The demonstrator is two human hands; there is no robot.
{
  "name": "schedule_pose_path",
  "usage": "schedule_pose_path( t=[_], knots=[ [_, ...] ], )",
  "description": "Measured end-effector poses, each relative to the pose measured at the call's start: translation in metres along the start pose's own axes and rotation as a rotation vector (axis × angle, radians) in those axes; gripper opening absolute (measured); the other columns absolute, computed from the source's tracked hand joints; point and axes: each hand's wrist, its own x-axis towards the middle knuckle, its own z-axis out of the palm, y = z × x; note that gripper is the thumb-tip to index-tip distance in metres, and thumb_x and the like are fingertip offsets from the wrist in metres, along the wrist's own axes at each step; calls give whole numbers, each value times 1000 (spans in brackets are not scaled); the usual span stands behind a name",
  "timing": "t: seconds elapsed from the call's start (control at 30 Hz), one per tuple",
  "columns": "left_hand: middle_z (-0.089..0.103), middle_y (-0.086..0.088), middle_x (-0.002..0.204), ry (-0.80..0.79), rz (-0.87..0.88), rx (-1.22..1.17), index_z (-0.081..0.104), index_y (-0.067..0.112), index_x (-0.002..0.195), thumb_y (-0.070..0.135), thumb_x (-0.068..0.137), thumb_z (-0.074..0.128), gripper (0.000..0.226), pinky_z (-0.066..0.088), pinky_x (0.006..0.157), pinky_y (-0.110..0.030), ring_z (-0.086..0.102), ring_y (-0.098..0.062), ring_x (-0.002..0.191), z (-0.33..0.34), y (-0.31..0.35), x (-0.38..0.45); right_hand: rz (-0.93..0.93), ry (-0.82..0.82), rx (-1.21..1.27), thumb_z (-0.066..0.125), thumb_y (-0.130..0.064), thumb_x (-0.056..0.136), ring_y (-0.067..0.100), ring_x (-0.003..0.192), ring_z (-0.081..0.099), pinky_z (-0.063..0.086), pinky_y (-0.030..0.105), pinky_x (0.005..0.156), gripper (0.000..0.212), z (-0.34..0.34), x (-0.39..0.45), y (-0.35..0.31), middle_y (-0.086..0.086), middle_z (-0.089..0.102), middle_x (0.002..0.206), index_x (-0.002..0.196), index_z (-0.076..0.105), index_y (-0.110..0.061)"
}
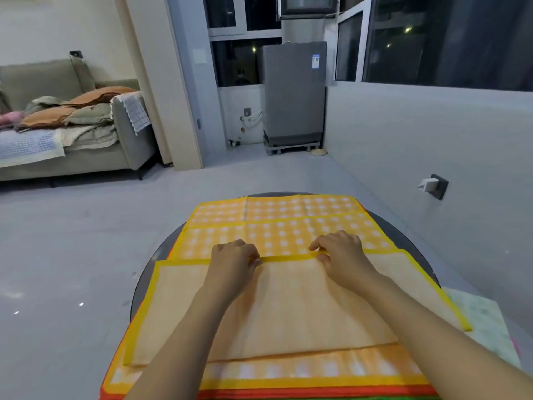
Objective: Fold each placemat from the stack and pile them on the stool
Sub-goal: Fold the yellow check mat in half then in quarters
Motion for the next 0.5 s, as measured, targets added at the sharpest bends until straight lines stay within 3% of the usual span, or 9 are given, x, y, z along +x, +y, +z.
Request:
schedule_pose_path(
  t=[0.2,0.33,0.4,0.47,0.5],
  knots=[
    [58,3,109,-81,-33,48,63,24,110,33,93,52,22,28,97,-33,55,-22,108,23,-4,-3,25,-85,28,46,-20,96,16,114,41,20,29,98,23,21,-3,9,-8,57,109,113,58,-28],
    [50,3,126,-31,1,95,50,26,128,34,94,47,35,28,100,-34,50,-21,118,19,8,-13,-21,-54,-40,45,-28,96,15,121,39,18,29,100,27,20,-8,4,-9,52,122,121,55,-28],
    [54,2,126,-17,42,60,55,22,126,36,94,40,38,32,99,-36,52,-23,117,19,21,-26,-80,-35,-68,42,-28,97,15,124,40,19,29,102,30,20,-14,-4,-9,51,128,124,55,-26],
    [59,-5,125,-12,88,15,62,19,120,39,87,27,51,39,98,-39,56,-26,117,24,35,-41,-116,-27,-56,34,-29,97,18,121,48,26,33,103,36,24,-26,-18,-5,57,126,122,59,-22],
    [53,-8,134,-43,100,4,58,18,124,40,85,20,59,36,103,-42,49,-26,126,26,42,-48,-132,-11,-67,32,-29,93,20,113,56,35,35,100,40,28,-33,-24,-3,63,119,114,65,-20]
  ],
)
